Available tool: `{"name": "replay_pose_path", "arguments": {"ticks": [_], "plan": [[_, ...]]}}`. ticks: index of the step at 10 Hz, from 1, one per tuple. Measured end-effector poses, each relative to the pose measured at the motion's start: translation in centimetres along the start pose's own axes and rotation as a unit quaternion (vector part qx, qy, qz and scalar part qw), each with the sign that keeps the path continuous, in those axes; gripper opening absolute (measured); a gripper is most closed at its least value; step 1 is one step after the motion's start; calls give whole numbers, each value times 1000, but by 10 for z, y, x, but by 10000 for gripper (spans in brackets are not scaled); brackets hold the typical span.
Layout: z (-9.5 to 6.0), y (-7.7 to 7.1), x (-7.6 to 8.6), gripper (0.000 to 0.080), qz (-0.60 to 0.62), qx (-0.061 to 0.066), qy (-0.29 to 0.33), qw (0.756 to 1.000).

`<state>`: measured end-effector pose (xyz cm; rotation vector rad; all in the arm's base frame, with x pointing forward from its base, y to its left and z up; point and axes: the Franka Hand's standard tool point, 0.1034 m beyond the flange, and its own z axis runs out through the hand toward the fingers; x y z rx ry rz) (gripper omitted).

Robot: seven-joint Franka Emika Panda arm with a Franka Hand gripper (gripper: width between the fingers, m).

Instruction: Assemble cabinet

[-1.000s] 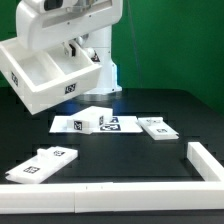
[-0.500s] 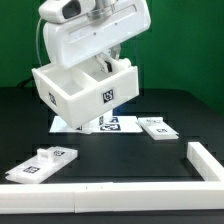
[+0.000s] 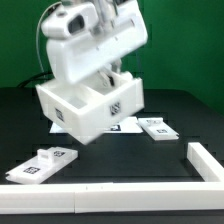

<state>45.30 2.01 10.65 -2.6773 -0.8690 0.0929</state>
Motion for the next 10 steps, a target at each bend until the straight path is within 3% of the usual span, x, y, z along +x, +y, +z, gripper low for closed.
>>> {"name": "replay_pose_path", "arguments": {"ticks": [2,3,4,5,6,7,8,10], "plan": [[5,-11,17,31,10,-19,4,1000],[2,-13,13,31,41,-46,3,998],[4,-11,14,31,28,-84,2,996],[7,-13,15,31,30,-102,-3,994],[8,-13,18,31,35,-128,-2,991],[11,-13,19,31,1,-135,-6,991],[12,-4,19,31,-30,-130,-6,991],[15,-4,26,31,-35,-128,-8,991]]}}
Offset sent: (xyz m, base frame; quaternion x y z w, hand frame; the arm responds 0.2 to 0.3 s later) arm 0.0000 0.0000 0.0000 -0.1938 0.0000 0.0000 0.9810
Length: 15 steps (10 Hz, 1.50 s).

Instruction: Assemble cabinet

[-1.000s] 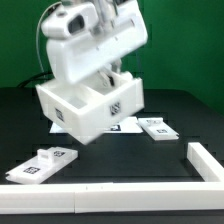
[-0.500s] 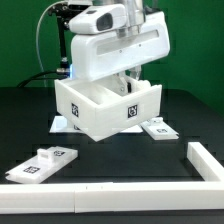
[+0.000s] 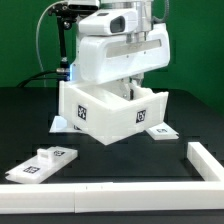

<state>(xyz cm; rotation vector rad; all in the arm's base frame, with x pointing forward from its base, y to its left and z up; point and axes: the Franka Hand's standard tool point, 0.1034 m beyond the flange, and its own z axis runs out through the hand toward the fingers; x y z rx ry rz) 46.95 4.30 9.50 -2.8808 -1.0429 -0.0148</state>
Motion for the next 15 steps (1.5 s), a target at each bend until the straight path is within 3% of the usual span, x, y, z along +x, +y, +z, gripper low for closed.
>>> {"name": "replay_pose_path", "arguments": {"ticks": [2,6,7,9,11,14,15], "plan": [[3,4,-3,31,-5,8,3,1000],[7,6,-7,31,-1,7,-3,1000],[13,8,-7,31,-25,5,-4,1000],[19,4,8,31,-47,-2,-1,999],[21,5,4,31,-40,-2,-4,999],[30,11,1,31,-81,-14,-4,997],[33,8,13,31,-83,-42,12,996]]}}
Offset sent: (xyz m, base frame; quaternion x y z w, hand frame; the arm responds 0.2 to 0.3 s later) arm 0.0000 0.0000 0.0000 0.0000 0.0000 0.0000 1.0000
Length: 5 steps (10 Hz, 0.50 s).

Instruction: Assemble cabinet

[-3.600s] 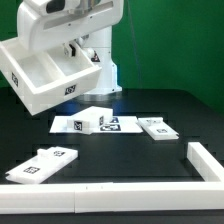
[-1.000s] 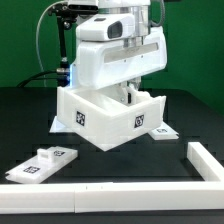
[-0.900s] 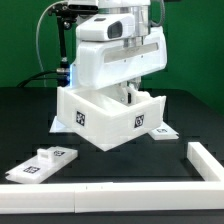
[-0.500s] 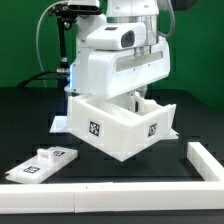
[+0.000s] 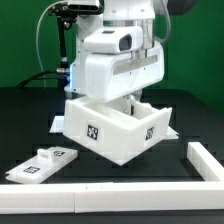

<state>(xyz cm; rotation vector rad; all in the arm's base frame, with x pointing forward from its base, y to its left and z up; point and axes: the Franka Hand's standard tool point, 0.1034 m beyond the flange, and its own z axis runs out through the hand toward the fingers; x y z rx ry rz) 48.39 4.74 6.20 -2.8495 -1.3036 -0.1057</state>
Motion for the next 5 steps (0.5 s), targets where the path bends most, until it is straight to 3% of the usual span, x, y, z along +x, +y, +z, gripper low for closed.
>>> {"name": "replay_pose_path", "arguments": {"ticks": [1,2,3,5], "plan": [[1,-10,11,31,18,-21,12,1000],[2,-19,12,31,47,-23,10,999],[3,-20,13,31,34,-36,12,999],[5,-19,10,31,35,-34,9,999]]}}
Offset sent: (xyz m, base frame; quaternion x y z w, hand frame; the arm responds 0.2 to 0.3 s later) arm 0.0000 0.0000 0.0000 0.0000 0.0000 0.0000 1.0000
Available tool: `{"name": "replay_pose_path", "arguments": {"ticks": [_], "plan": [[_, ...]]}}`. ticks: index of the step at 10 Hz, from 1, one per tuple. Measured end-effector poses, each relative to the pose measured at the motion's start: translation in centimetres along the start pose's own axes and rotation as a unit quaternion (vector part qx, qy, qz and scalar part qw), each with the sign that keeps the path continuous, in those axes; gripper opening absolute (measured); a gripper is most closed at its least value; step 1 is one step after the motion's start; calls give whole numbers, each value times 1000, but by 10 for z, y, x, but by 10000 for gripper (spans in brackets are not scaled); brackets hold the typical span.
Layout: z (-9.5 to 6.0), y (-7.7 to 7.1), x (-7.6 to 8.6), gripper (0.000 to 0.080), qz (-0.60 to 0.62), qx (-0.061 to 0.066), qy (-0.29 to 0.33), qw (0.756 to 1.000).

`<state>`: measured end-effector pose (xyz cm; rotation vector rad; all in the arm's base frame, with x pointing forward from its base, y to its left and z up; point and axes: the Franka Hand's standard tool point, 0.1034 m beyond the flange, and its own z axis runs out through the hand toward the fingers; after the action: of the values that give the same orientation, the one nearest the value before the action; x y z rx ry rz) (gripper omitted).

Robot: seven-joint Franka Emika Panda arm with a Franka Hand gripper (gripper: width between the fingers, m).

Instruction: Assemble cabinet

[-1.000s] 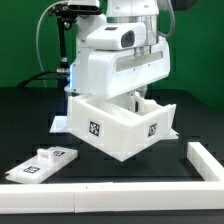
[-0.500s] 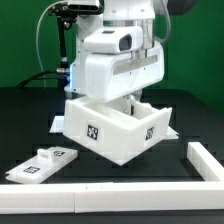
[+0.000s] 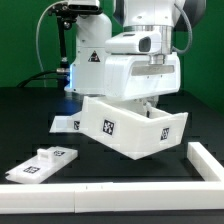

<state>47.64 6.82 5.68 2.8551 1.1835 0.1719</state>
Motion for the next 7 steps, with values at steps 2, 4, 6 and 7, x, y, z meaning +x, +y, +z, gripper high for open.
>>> {"name": "replay_pose_path", "arguments": {"ticks": [2,4,6,7], "plan": [[0,7,-3,31,-2,8,-8,1000],[-1,22,-14,31,-44,38,-22,998],[-1,32,-24,31,-35,68,-36,996],[0,30,-24,31,-32,67,-36,997]]}}
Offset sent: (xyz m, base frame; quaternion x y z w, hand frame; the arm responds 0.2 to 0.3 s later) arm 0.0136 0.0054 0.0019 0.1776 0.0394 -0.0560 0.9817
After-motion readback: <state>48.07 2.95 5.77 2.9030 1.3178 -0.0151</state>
